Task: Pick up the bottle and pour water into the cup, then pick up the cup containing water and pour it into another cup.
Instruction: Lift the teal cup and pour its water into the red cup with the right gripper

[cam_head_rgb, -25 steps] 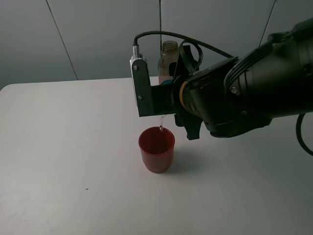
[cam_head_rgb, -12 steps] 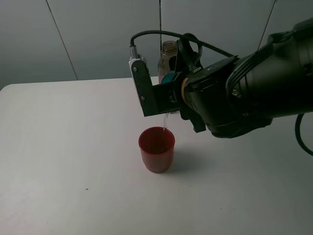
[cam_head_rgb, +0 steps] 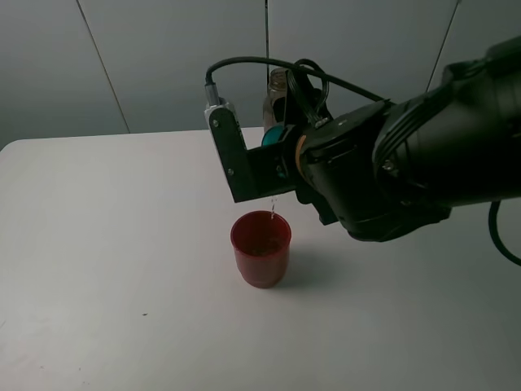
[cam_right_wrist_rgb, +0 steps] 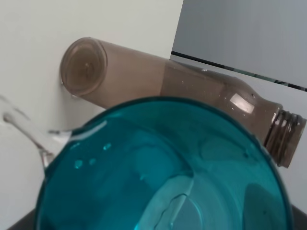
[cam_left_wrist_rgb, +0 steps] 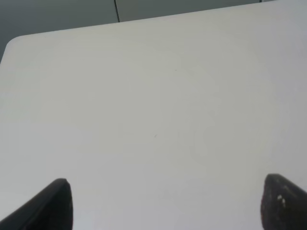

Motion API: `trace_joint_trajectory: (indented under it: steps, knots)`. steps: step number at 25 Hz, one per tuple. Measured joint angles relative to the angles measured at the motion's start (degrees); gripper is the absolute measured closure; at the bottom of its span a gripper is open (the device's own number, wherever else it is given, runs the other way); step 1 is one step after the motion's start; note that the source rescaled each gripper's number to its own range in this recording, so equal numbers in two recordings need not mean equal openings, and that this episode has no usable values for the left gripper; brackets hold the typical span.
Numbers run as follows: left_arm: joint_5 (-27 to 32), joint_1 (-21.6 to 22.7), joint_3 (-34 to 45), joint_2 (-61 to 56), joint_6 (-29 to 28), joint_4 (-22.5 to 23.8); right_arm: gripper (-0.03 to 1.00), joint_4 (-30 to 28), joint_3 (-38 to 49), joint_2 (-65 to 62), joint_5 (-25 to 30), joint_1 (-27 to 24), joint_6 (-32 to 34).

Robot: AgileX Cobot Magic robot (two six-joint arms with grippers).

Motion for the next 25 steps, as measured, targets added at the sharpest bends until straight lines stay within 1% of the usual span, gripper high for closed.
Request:
trace_joint_trajectory:
  steps: [5,11,18,25]
  knots:
    - [0.0,0.0,0.0,0.0,0.0,0.0,0.88,0.4,0.0,0.0,-0.4,1.0,-0.1]
    - [0.0,0.0,0.0,0.0,0.0,0.0,0.88,0.3,0.0,1.1,-0.2,1.0,-0.1]
    - [0.0,0.0,0.0,0.0,0.0,0.0,0.88,-1.7,0.0,2.4,0.0,1.0,-0.1]
    - [0.0,0.0,0.0,0.0,0.0,0.0,0.88,-3.1,0.0,3.7,1.4,1.0,-0.3]
